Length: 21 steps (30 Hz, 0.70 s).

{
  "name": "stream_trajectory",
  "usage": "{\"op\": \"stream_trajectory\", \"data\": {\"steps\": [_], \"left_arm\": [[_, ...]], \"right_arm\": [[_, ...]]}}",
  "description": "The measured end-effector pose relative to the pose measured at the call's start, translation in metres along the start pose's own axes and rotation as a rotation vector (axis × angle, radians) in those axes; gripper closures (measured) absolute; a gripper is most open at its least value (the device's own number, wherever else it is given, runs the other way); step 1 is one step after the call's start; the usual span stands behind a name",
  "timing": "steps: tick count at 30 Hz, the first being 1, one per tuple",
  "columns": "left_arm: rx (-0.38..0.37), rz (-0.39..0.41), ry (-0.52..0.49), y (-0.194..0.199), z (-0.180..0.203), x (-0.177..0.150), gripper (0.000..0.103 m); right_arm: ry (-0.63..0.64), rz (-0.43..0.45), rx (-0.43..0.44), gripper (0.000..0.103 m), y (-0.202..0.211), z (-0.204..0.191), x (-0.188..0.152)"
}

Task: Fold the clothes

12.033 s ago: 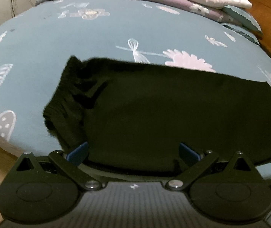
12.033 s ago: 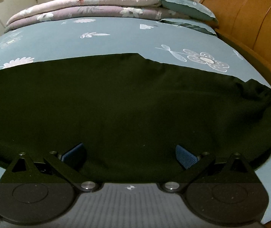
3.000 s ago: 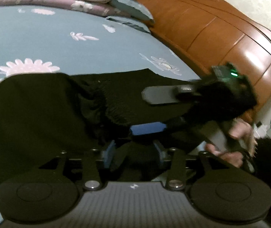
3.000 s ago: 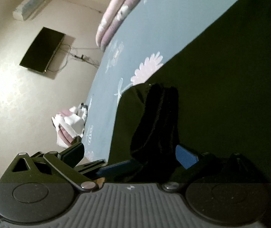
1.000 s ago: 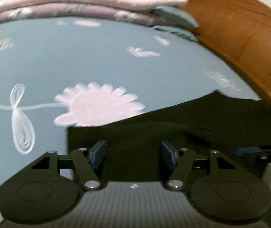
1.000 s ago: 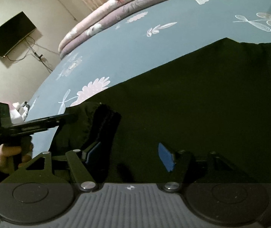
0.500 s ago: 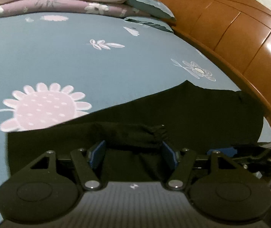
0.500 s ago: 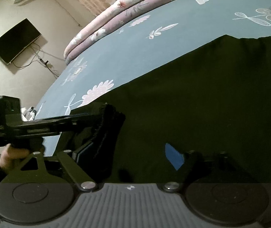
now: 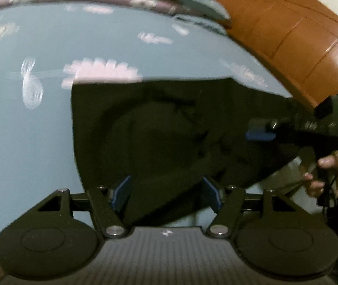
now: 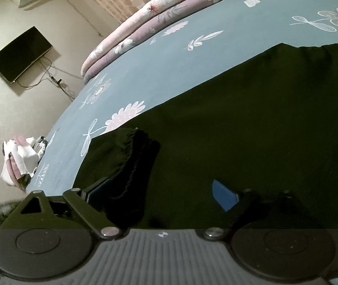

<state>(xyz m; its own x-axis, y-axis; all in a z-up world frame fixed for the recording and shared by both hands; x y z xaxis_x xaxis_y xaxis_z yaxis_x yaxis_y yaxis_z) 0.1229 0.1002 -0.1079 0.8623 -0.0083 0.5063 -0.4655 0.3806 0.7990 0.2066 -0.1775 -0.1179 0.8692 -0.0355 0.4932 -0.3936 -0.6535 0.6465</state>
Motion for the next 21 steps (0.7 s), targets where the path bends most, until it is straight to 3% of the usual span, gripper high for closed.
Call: {"op": "stream_trajectory", "data": {"steps": [5,11,18,21], "left_arm": [[0.017,0.007,-0.028,0.005,0.009,-0.003,0.038],[-0.050,0.068,-0.104,0.004,0.036,0.017,0.037],[-0.133,-0.032,-0.102,-0.042,0.056,0.003,0.035],[-0.136,-0.031,-0.127,-0.035,0.063,0.000,0.034]], "right_arm": [[0.022,-0.004,-0.045,0.007,0.007,-0.006,-0.002],[0.051,0.025,-0.064,0.006,0.023,-0.014,-0.003],[0.070,0.039,-0.135,0.004,0.036,-0.009,-0.006],[0.045,0.022,-0.169,0.004,0.033,0.001,-0.010]]}}
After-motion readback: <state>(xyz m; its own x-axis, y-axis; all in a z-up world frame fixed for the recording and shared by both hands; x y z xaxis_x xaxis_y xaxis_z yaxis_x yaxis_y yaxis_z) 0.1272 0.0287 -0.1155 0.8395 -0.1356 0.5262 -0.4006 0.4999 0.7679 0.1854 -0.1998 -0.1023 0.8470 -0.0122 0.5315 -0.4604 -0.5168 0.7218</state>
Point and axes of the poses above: each gripper's, at about its wrist camera, not at the fingertips, and y roughly against the way its jaws point, z to its right, x to its top, the point moved 4 cm from there along -y, roughly the way its jaws point, and after that the axes turned 8 degrees about -z, right-handed, at the moved point
